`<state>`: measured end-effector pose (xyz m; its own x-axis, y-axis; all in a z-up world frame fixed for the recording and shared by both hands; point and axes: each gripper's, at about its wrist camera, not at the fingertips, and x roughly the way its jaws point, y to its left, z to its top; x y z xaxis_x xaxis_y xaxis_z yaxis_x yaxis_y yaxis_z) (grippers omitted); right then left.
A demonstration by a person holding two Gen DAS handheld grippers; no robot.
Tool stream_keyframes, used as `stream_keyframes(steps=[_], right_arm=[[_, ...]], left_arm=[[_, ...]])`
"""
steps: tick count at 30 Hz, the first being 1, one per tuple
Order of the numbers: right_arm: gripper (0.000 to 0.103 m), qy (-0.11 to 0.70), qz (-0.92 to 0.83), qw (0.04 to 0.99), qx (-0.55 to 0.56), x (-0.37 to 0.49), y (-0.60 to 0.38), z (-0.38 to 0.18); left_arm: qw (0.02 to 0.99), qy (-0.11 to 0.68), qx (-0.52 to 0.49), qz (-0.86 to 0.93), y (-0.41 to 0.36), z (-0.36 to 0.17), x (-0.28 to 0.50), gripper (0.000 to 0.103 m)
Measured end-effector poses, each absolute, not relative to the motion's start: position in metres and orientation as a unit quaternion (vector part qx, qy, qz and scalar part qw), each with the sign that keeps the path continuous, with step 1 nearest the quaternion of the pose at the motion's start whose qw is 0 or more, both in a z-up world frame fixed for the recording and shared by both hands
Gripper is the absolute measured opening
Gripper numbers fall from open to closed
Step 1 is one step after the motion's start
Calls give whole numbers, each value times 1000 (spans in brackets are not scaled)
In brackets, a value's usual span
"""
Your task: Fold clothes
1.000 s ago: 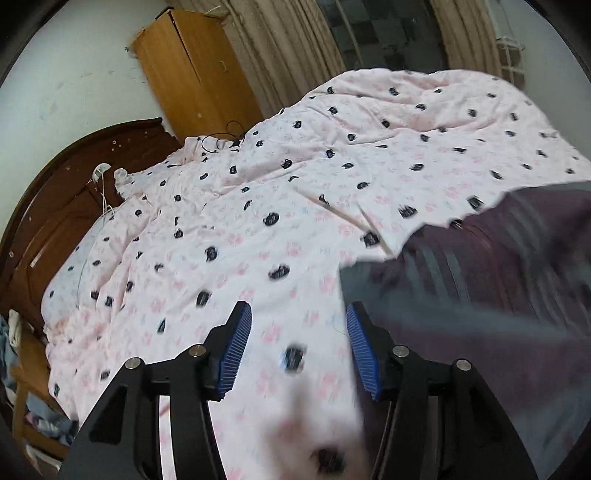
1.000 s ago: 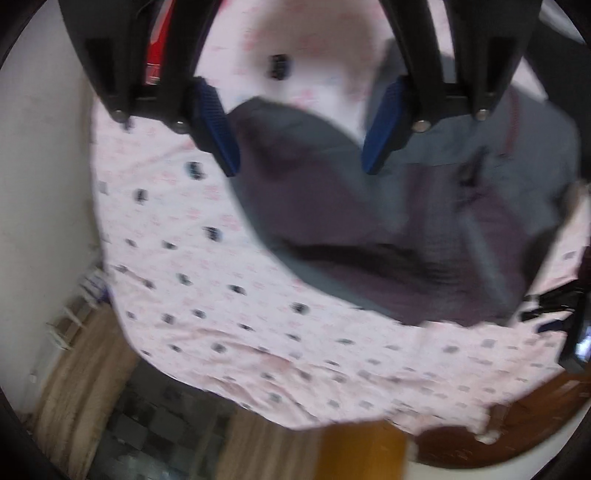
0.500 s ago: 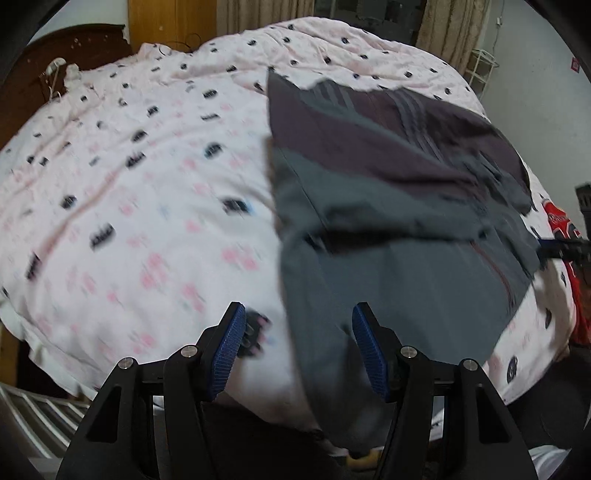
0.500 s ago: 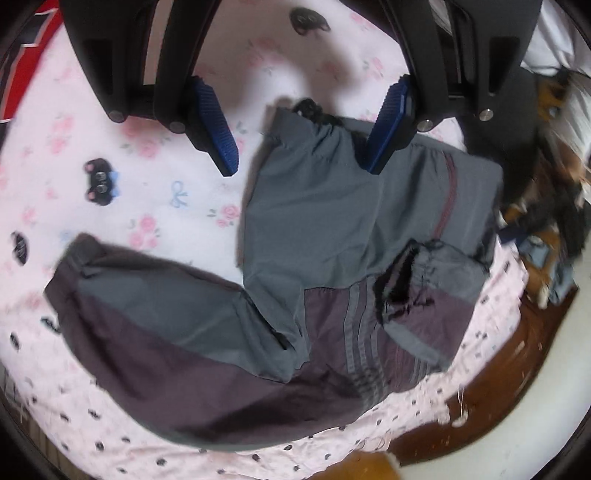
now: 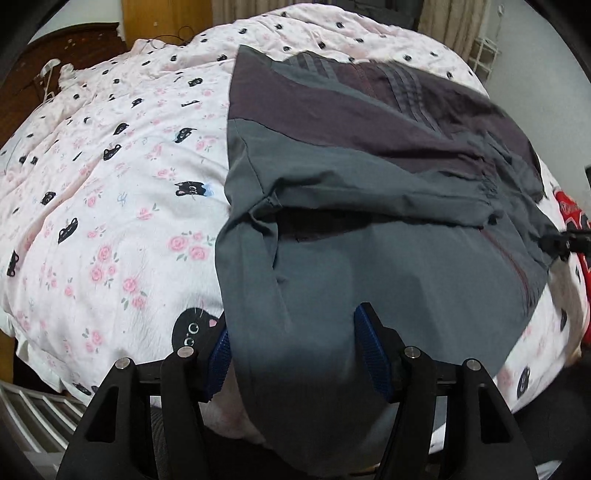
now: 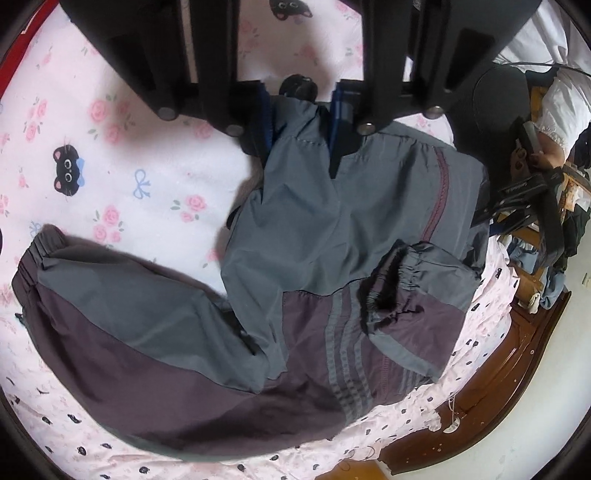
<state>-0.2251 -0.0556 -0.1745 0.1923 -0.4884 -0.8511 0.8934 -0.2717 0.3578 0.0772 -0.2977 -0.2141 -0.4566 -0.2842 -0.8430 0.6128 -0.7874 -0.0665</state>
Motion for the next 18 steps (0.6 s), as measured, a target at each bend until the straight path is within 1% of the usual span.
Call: stream_keyframes(steps=[1, 2, 3, 7, 9, 11, 14, 18], right_arm=[[20, 196, -605, 572, 518, -223, -54, -173], [20, 198, -605, 573, 516, -222, -53, -171], [19, 200, -606, 574, 514, -220, -51, -169], [19, 202, -605, 579, 507, -214, -42, -159], [18, 202, -603, 584, 504, -210, -37, -153], [18, 204, -602, 589, 500, -204, -33, -148], [17, 206, -598, 597, 494, -196, -28, -141], [17, 212, -593, 606, 486, -185, -20, -134]], left_arm=[[273, 186, 443, -833, -299, -213, 77, 49], [278, 186, 442, -832, -300, -212, 77, 34], [284, 183, 442, -831, -301, -212, 77, 24], [289, 188, 441, -828, -306, -209, 81, 16], [288, 182, 443, -829, -307, -207, 82, 10], [287, 174, 443, -831, -307, -203, 84, 6], [286, 164, 437, -837, -309, -193, 89, 4], [294, 143, 422, -846, -312, -173, 98, 3]])
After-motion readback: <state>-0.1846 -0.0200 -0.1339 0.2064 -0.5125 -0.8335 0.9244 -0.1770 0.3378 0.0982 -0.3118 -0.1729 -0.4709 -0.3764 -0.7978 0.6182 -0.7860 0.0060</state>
